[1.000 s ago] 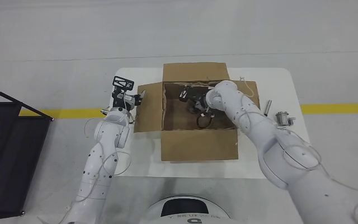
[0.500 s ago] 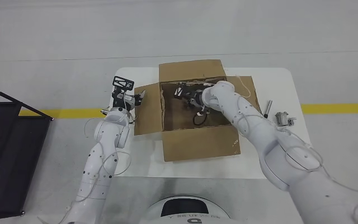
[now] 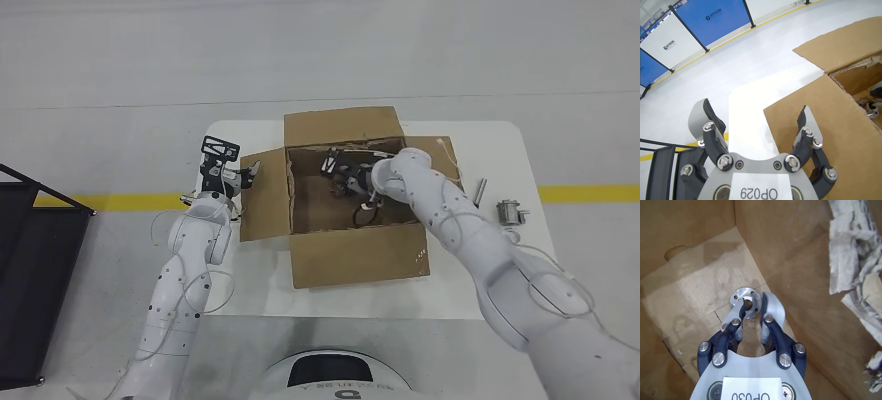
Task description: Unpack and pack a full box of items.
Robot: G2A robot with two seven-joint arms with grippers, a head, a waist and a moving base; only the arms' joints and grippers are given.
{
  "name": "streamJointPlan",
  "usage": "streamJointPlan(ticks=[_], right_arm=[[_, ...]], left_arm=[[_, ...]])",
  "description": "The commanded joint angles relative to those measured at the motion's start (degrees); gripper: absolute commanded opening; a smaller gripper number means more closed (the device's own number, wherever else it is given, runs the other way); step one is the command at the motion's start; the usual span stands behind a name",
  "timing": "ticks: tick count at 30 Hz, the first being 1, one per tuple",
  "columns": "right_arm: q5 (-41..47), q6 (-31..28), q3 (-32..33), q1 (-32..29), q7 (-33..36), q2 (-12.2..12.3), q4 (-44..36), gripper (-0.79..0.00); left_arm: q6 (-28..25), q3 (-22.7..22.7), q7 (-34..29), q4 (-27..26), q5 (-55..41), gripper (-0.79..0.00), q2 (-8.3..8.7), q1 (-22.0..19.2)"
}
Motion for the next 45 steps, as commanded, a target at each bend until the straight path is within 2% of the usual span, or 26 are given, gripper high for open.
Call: streamJointPlan(ticks=[1,10,28,33,34,40,45], right_arm=[[0.4,-0.7,0.4,-0.4,0.4,0.2,-0.5,-0.416],[1.9,-3.6,1.3,-0.2,-0.3,-0.2,2.5,-0.449],[2.1,-1.9,-2.1,3.2,-0.9,-5.5,11.8,-0.477],[2.0,-1.4,-2.8,3.8,-0.7,-6.9,14.1,-0.686],[1.9,-1.2,-2.9,3.9,-0.7,-7.1,14.5,-0.785],[0.1,-0.7,-3.2,4.3,-2.9,-7.7,14.9,-0.785],[-4.1,-1.1,-2.3,3.6,-9.2,-5.8,11.5,-0.785]], left_arm=[[0.0,0.0,0.0,0.0,0.0,0.000,0.00,0.0],[0.0,0.0,0.0,0.0,0.0,0.000,0.00,0.0],[0.0,0.0,0.0,0.0,0.0,0.000,0.00,0.0],[0.0,0.0,0.0,0.0,0.0,0.000,0.00,0.0],[0.0,0.0,0.0,0.0,0.0,0.000,0.00,0.0],[0.0,0.0,0.0,0.0,0.0,0.000,0.00,0.0],[0.0,0.0,0.0,0.0,0.0,0.000,0.00,0.0]])
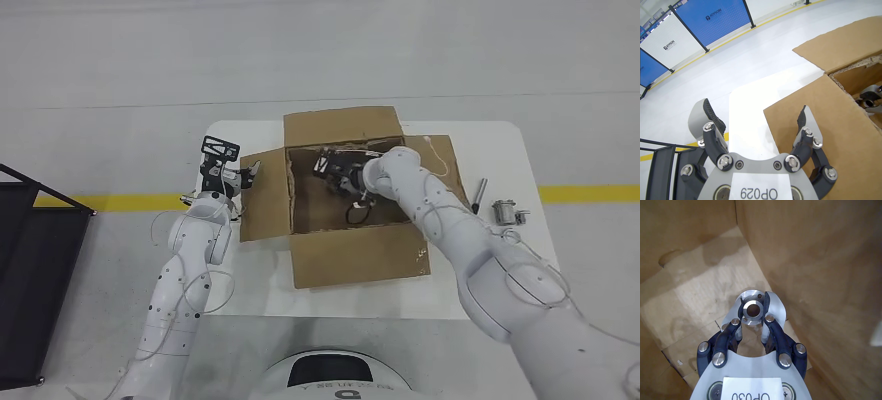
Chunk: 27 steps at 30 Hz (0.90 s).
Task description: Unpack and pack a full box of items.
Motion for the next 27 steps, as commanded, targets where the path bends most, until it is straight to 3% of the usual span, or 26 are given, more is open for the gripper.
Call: streamJointPlan(ticks=[1,6,9,16,21,27], right_arm=[[-1.9,-0.3,0.7,-0.6,-2.9,1.2,-2.0,-0.785],[-8.4,-1.0,5.1,-5.0,-10.6,6.5,-12.1,-0.785],[-12.2,-5.6,10.4,-9.8,-14.0,11.1,-21.7,-0.785],[-18.3,-10.0,31.3,-30.0,-18.9,20.9,-51.6,-0.785],[-20.4,-6.6,42.2,-43.0,-22.5,23.6,-67.2,-0.785],[-19.9,0.2,49.8,-52.3,-28.9,24.6,-73.6,-0.785]], left_arm=[[0.0,0.0,0.0,0.0,0.0,0.000,0.00,0.0],[0.0,0.0,0.0,0.0,0.0,0.000,0.00,0.0],[0.0,0.0,0.0,0.0,0.0,0.000,0.00,0.0],[0.0,0.0,0.0,0.0,0.0,0.000,0.00,0.0],[0.0,0.0,0.0,0.0,0.0,0.000,0.00,0.0],[0.0,0.0,0.0,0.0,0.0,0.000,0.00,0.0]])
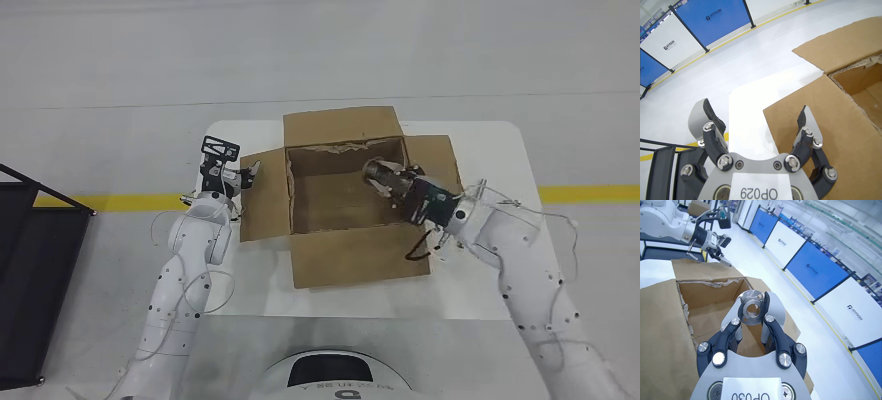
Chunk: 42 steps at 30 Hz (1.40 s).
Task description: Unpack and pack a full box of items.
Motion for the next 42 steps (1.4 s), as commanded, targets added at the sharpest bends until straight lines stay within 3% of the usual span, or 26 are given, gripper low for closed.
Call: streamJointPlan(ticks=[1,10,13,18,26,33,42], right_arm=[[1.2,1.1,1.5,-1.7,-1.3,0.1,-0.1,-0.785],[1.2,1.1,1.5,-1.7,-1.3,0.1,-0.1,-0.785],[7.0,0.4,2.6,-2.8,-4.4,0.0,2.0,-0.785],[12.9,-3.8,15.2,-10.9,-12.5,1.3,4.3,-0.785],[20.0,-0.1,36.0,-30.6,-17.5,1.3,6.3,-0.785],[24.1,-3.6,38.9,-36.1,-4.7,1.2,8.0,-0.785],[23.3,-3.8,32.4,-30.2,16.8,1.6,11.5,-0.785]], left_arm=[[0.0,0.0,0.0,0.0,0.0,0.000,0.00,0.0],[0.0,0.0,0.0,0.0,0.0,0.000,0.00,0.0],[0.0,0.0,0.0,0.0,0.0,0.000,0.00,0.0],[0.0,0.0,0.0,0.0,0.0,0.000,0.00,0.0],[0.0,0.0,0.0,0.0,0.0,0.000,0.00,0.0],[0.0,0.0,0.0,0.0,0.0,0.000,0.00,0.0],[0.0,0.0,0.0,0.0,0.0,0.000,0.00,0.0]])
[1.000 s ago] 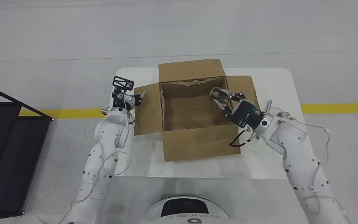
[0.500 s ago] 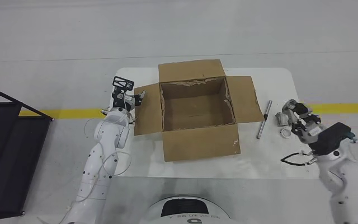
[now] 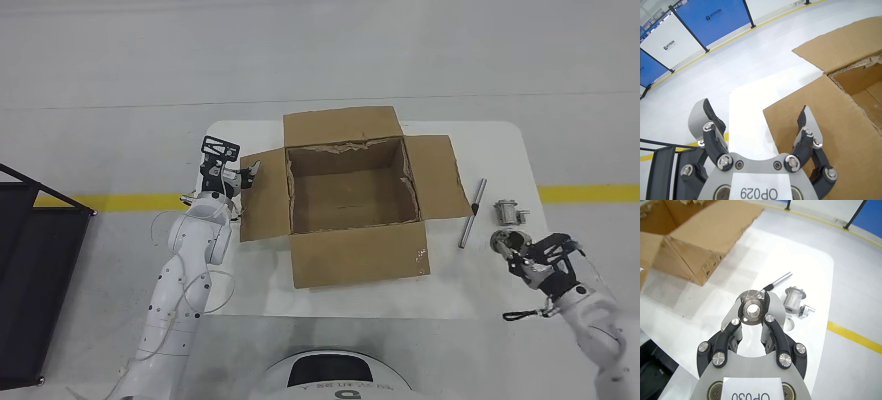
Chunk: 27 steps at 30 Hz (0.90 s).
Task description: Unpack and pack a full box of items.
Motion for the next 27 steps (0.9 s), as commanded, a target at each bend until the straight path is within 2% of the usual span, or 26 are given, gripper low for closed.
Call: streamJointPlan(ticks=[1,4,10,13,24,27], right_arm=[[0.2,-0.6,-1.1,1.4,4.3,0.1,0.9,-0.785],[0.1,0.5,-2.6,3.6,9.0,0.2,2.3,-0.785],[0.5,1.6,-4.7,6.1,13.8,0.2,4.2,-0.785],[-0.6,4.6,-5.6,7.0,16.4,0.2,4.9,-0.785],[-3.0,9.9,-7.7,9.0,21.3,0.1,5.9,-0.785],[-2.9,9.8,-8.3,9.6,21.7,0.1,5.9,-0.680]], left_arm=[[0.0,0.0,0.0,0.0,0.0,0.000,0.00,0.0],[0.0,0.0,0.0,0.0,0.0,0.000,0.00,0.0],[0.0,0.0,0.0,0.0,0.0,0.000,0.00,0.0],[0.0,0.0,0.0,0.0,0.0,0.000,0.00,0.0],[0.0,0.0,0.0,0.0,0.0,0.000,0.00,0.0],[0.0,0.0,0.0,0.0,0.0,0.000,0.00,0.0]])
